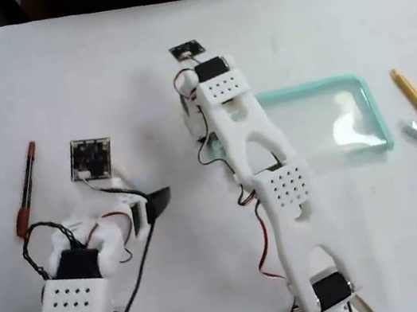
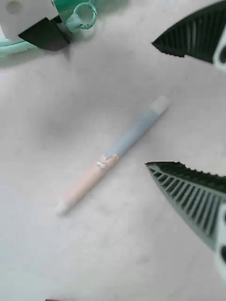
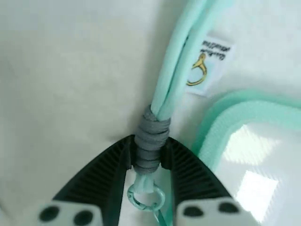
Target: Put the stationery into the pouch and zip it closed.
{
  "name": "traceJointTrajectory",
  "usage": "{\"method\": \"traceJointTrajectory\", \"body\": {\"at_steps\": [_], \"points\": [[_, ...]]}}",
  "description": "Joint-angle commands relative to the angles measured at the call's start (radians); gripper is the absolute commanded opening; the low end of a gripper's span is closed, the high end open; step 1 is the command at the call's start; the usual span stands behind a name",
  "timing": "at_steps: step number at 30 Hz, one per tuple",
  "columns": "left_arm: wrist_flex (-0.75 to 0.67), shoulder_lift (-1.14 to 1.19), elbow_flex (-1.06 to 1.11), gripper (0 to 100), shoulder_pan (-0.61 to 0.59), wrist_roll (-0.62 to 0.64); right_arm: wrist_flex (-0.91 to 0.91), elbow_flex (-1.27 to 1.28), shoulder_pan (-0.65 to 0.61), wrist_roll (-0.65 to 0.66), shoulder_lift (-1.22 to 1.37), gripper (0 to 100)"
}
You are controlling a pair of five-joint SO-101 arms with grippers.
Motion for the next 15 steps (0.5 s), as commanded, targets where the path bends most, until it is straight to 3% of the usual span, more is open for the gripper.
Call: {"method": "traceJointTrajectory", "body": {"at_steps": [1, 7, 15], "points": [[-0.003, -0.021, -0.008, 36, 0.013, 0.005, 0.082, -0.157, 0.007, -0.005, -0.096, 1.7], [-0.006, -0.022, -0.054, 37, 0.085, 0.021, 0.113, -0.292, -0.002, -0.005, -0.288, 1.7], [-0.009, -0.021, -0.256, 41, 0.3, 0.282, 0.113, -0.302, -0.07, -0.066, -0.604, 1.7]]}}
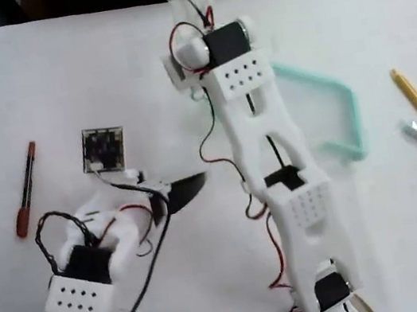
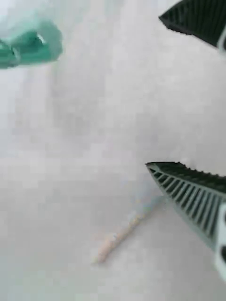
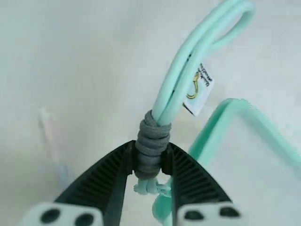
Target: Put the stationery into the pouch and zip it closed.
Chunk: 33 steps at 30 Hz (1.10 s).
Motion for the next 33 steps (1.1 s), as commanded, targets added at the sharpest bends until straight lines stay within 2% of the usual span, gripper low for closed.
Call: {"method": "traceJointTrajectory", "body": {"at_steps": [1, 5, 10, 13, 20, 23, 28, 33], "points": [[-0.011, -0.015, -0.146, 41, 0.108, 0.115, 0.001, -0.049, -0.025, -0.08, -0.225, 1.7], [-0.054, -0.013, -0.175, 42, 0.136, 0.135, 0.001, -0.043, -0.025, -0.149, -0.32, 1.7], [-0.135, -0.013, -0.173, 41, 0.13, 0.213, 0.001, -0.043, -0.022, -0.209, -0.34, 1.8], [-0.17, 0.008, -0.173, 41, 0.131, 0.215, 0.001, -0.043, -0.027, -0.241, -0.343, 1.8], [-0.367, 0.303, -0.23, 41, 0.134, 0.218, 0.001, -0.052, -0.028, -0.264, -0.357, 1.8], [-0.353, 0.446, -0.367, 41, 0.139, 0.23, 0.001, -0.052, -0.028, -0.264, -0.39, 1.8], [-0.247, 0.616, -0.58, 41, 0.156, 0.341, 0.001, -0.046, -0.021, -0.259, -0.443, 1.8], [-0.241, 0.687, -0.641, 41, 0.18, 0.342, 0.001, -0.041, -0.019, -0.258, -0.437, 1.8]]}}
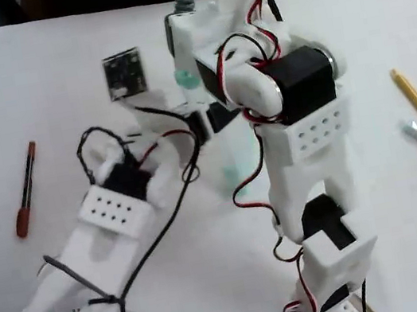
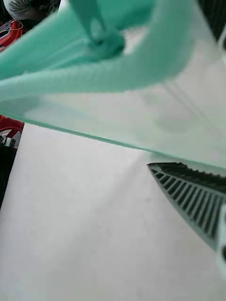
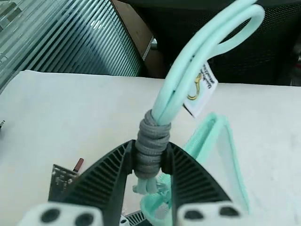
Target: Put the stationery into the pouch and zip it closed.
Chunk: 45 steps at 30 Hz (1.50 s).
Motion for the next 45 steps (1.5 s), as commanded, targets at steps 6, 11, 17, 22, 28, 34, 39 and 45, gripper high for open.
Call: {"method": "traceJointTrajectory", "body": {"at_steps": [6, 11, 17, 22, 28, 34, 39, 45], "points": [[-0.071, 0.048, -0.08, 34, -0.039, -0.011, 0.002, -0.028, 0.019, -0.006, -0.039, 1.8], [-0.092, 0.048, -0.08, 24, -0.035, -0.219, 0.002, 0.021, 0.093, -0.011, -0.048, 1.8], [-0.081, 0.042, -0.077, 20, -0.035, -0.353, 0.002, 0.107, 0.162, -0.005, -0.048, 1.8], [-0.086, 0.041, -0.023, 14, -0.035, -0.476, 0.001, 0.146, 0.2, -0.003, -0.048, 1.8], [-0.083, -0.031, 0.06, 9, -0.035, -0.514, 0.001, 0.115, 0.214, -0.002, -0.056, 1.8], [-0.089, -0.348, 0.244, 9, 0.025, -0.516, -0.077, 0.012, 0.286, -0.002, -0.058, 1.8], [-0.084, -0.541, 0.361, 9, 0.074, -0.516, -0.147, 0.044, 0.335, -0.002, -0.025, 1.8], [-0.084, -0.561, 0.407, 9, 0.07, -0.516, -0.206, 0.046, 0.461, -0.002, 0.064, 1.8]]}}
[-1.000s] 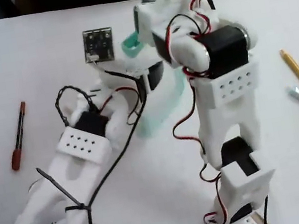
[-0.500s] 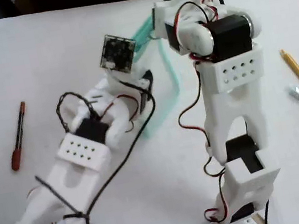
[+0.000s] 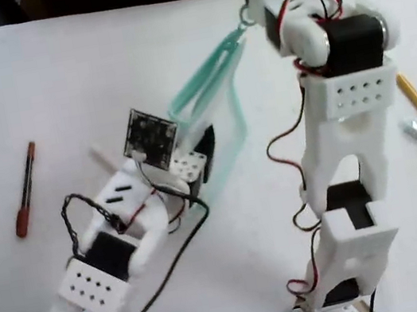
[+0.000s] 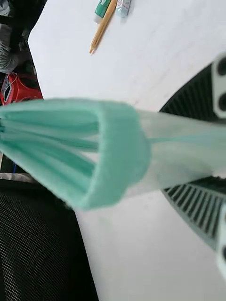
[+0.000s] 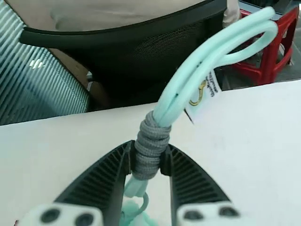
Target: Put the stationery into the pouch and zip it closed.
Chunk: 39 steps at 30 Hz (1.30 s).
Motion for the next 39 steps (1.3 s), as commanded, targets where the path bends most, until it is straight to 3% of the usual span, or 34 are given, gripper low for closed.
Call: {"method": "traceJointTrajectory", "body": {"at_steps": [1, 5, 11, 17, 20, 24, 29, 34, 39], "points": [[-0.008, -0.033, 0.017, 9, 0.001, -0.008, -0.076, -0.017, 0.117, 0.002, 0.027, 1.8], [-0.014, -0.033, 0.021, 9, 0.004, -0.008, -0.053, -0.025, 0.162, 0.002, 0.073, 1.8], [-0.094, -0.031, 0.058, 9, 0.007, -0.008, 0.008, -0.028, 0.113, 0.002, 0.025, 2.6], [-0.16, -0.031, 0.115, 9, 0.001, -0.008, 0.142, -0.017, 0.062, 0.048, -0.074, 30.1], [-0.16, -0.031, 0.117, 9, 0.001, -0.008, 0.142, -0.014, 0.081, 0.058, -0.139, 32.5], [-0.16, -0.031, 0.117, 9, -0.001, -0.008, 0.143, 0.008, 0.12, 0.163, -0.249, 31.8], [-0.161, -0.031, 0.117, 9, -0.05, -0.008, 0.133, 0.195, 0.28, 0.336, -0.315, 31.8], [-0.161, -0.031, 0.118, 9, -0.061, -0.003, 0.022, 0.413, 0.493, 0.611, -0.229, 26.2], [-0.198, -0.031, 0.152, 9, -0.058, -0.002, -0.079, 0.445, 0.668, 0.804, -0.047, 20.7]]}}
